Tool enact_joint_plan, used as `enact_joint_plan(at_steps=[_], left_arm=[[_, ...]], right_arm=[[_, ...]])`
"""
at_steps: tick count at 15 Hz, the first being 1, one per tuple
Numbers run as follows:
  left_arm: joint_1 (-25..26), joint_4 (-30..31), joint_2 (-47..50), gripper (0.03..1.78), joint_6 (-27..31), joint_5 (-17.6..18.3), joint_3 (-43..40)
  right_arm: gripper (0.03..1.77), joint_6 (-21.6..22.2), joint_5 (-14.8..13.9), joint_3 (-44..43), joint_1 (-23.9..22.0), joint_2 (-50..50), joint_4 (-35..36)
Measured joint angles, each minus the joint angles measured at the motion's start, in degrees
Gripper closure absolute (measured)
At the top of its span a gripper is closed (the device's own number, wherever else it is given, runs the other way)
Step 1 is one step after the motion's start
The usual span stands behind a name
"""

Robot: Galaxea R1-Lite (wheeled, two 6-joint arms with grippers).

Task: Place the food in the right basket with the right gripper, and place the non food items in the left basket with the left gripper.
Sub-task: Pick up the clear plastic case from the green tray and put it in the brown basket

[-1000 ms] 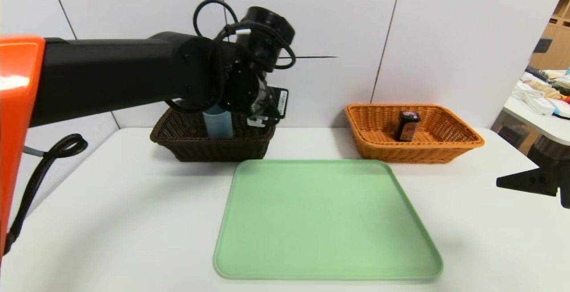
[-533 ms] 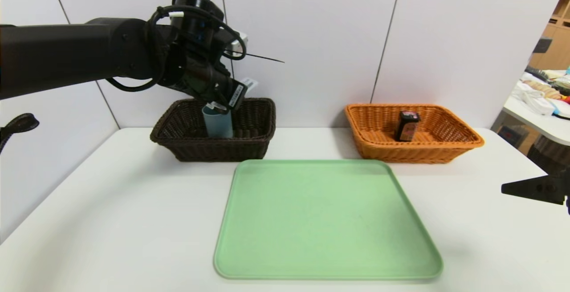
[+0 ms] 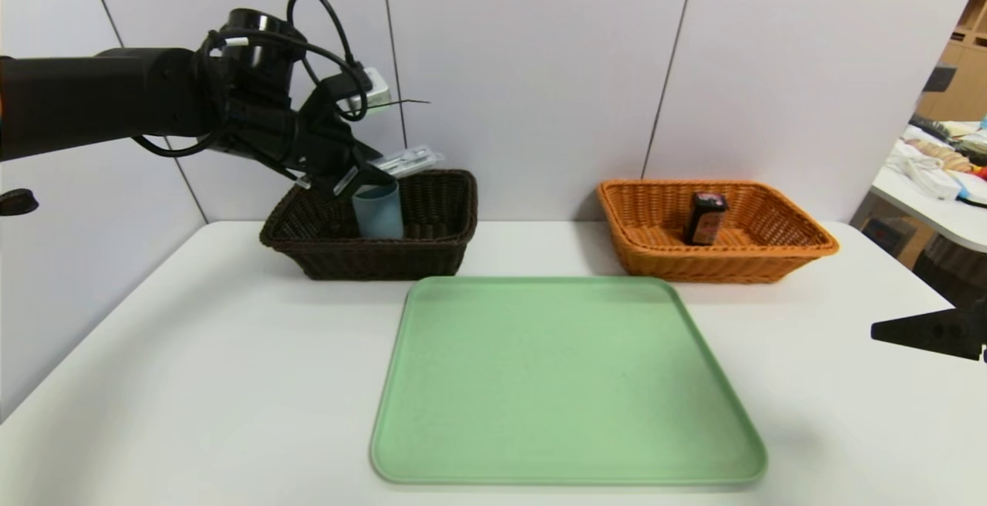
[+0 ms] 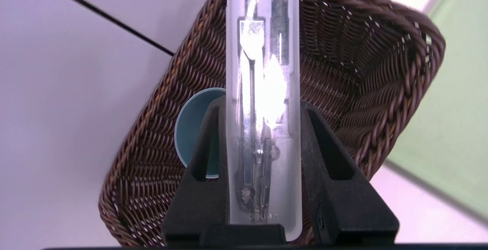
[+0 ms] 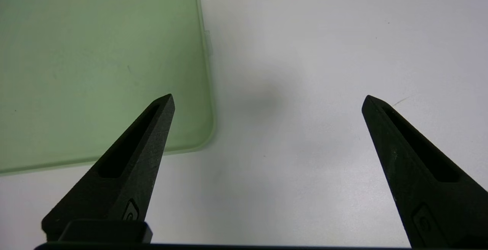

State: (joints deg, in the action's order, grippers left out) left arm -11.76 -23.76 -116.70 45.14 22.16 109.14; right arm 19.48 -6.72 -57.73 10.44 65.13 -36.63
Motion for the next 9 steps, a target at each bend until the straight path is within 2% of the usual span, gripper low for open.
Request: enact_joint_plan(at_steps=[5, 6, 9], left_arm=[[1.7, -0.4, -0.9, 1.26, 10.9, 9.6, -2.0], [1.9, -0.8, -1.2, 1.26, 12.5, 10.7, -2.1], [2.1, -1.8, -2.4, 1.26, 15.8, 10.9, -2.2]], right_arm=[[0.10, 0.0, 0.0, 0.2, 0.0, -0.1, 0.0], [0.10, 0.0, 0.0, 0.4, 0.0, -0.1, 0.0], [0.10, 0.0, 0.0, 1.1, 0.1, -0.6, 0.0]])
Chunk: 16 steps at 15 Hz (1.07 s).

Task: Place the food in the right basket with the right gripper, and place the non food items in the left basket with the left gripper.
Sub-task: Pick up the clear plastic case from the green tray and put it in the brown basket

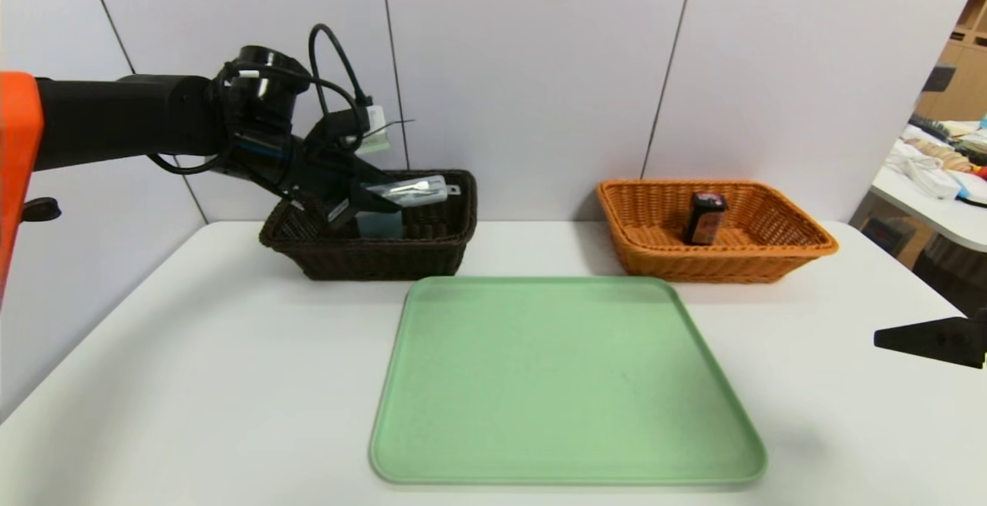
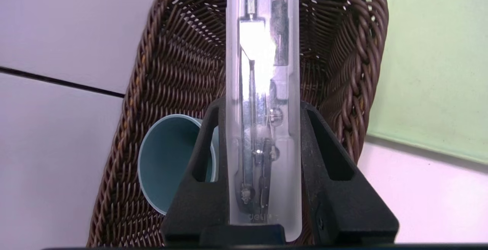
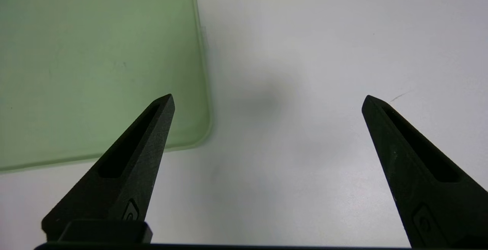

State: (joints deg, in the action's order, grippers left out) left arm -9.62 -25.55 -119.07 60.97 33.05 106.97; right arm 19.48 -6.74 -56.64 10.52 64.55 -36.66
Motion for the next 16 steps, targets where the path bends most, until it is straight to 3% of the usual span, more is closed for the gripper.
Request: enact_joint_plan(at_steps=[3, 11, 16], left_arm=[[0.5, -0.6, -1.2, 1.26, 2.8, -0.1, 0.4], [0.7, -1.7, -3.8, 1.26, 2.8, -0.3, 1.7], [0.8, -1.7, -4.1, 0.76, 2.7, -0.4, 1.8]], right_arm=[[0.10, 0.0, 0.0, 0.5, 0.1, -0.3, 0.0], [0.10, 0.1, 0.0, 1.5, 0.1, -0.9, 0.0], [0.10, 0.1, -0.1, 1.5, 0.1, -1.2, 0.1]])
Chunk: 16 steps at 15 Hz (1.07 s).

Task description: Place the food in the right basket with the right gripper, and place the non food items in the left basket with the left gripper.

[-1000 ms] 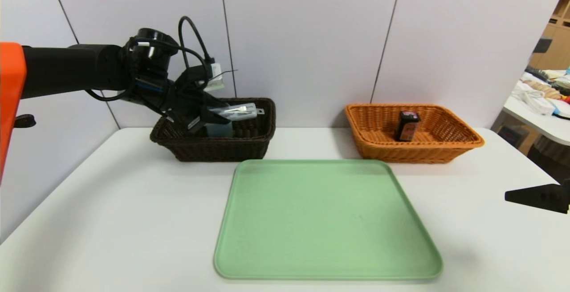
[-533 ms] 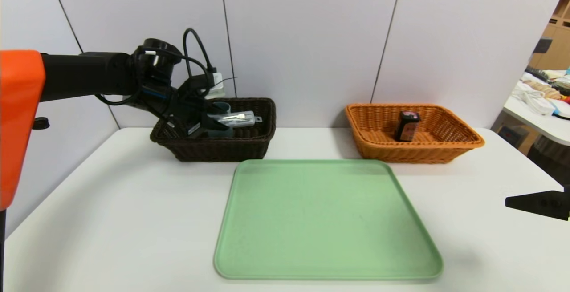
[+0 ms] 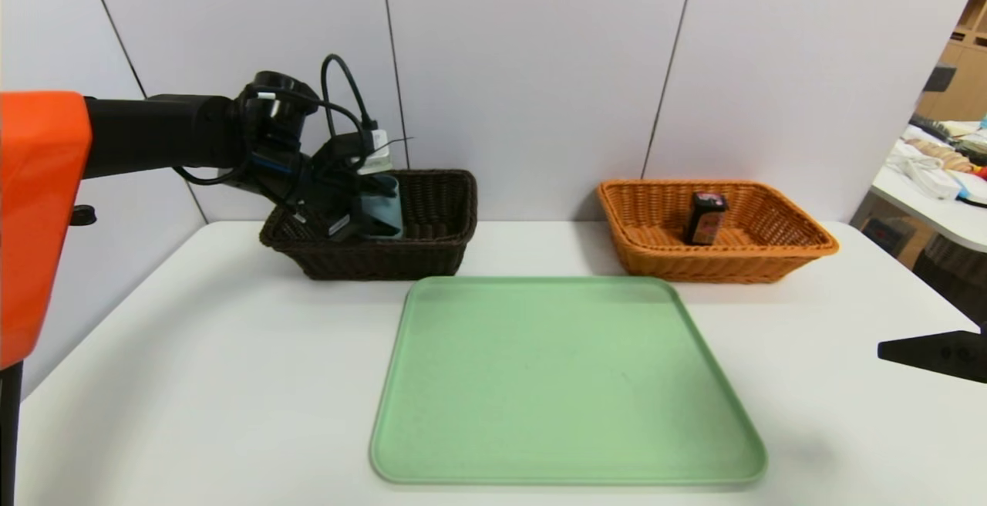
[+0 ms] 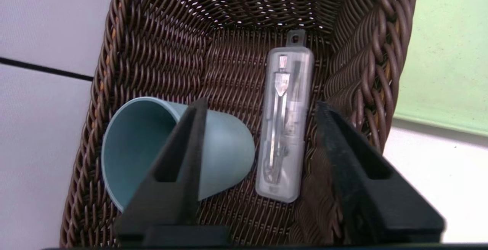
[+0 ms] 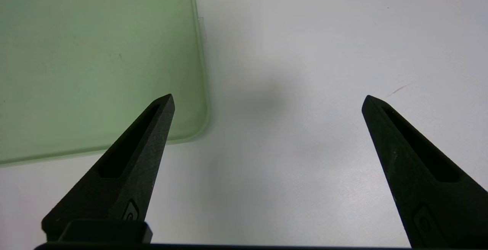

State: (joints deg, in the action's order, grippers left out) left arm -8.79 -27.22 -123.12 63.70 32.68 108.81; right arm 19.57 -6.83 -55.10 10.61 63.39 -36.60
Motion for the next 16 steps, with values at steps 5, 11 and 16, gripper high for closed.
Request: enact_joint_plan(at_steps=[5, 11, 16], left_arm=[[0.0, 0.0, 1.2, 0.44, -2.4, 0.4, 1.1], [-5.4, 0.0, 9.0, 0.27, -20.1, 0.0, 2.4], [-10.6, 0.2, 18.4, 0.19, -39.4, -10.3, -4.7]], right_arm=[[0.10, 0.0, 0.1, 0.1, 0.0, -0.4, 0.0], [0.10, 0.0, 0.2, 0.3, 0.0, -1.4, 0.0], [0.10, -0.3, 3.0, 0.2, 0.0, -2.7, 0.2]])
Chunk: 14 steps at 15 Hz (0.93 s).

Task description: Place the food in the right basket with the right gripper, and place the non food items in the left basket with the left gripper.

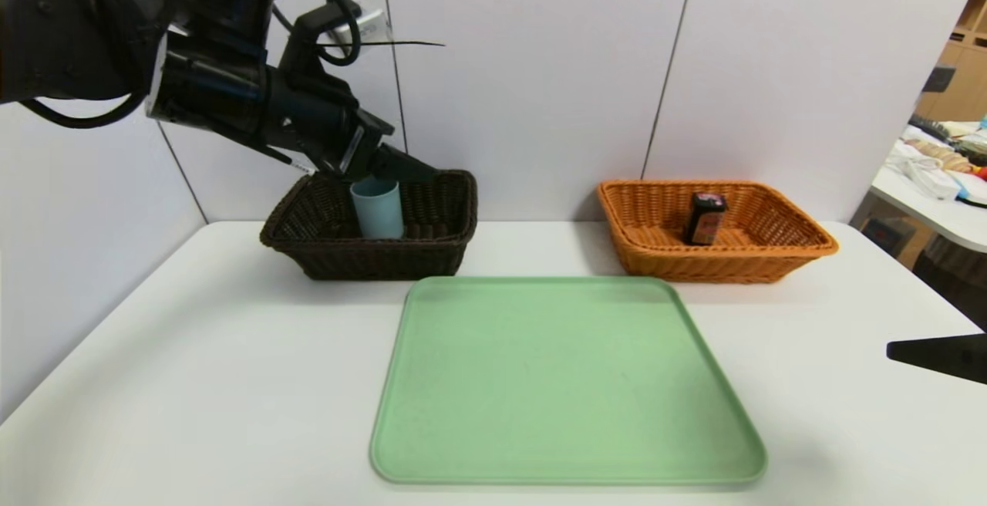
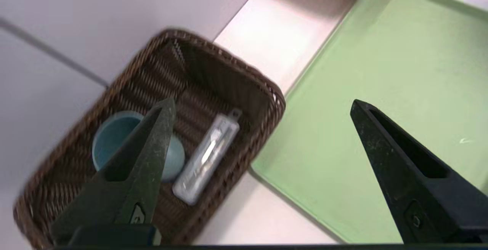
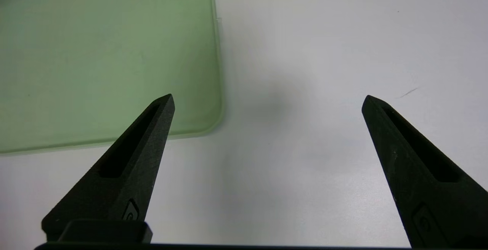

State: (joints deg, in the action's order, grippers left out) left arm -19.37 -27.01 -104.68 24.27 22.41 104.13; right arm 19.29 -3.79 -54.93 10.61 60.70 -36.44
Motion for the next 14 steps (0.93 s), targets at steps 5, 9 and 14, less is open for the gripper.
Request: enact_joint_plan(at_steps=[5, 9, 14], left_arm=[[-3.1, 0.2, 13.7, 0.15, -15.3, -20.0, -16.1], [-3.0, 0.2, 27.0, 0.14, -22.2, -27.5, -29.5], [3.6, 2.2, 42.7, 0.12, -22.5, -28.0, -46.2]], right_arm=[[0.10, -3.5, 3.1, 0.1, 0.1, -1.8, 0.1], [0.10, -9.9, 3.3, 0.3, 0.2, -6.1, -0.6], [0.10, -11.7, 3.2, 4.3, -0.1, -15.9, -0.9]])
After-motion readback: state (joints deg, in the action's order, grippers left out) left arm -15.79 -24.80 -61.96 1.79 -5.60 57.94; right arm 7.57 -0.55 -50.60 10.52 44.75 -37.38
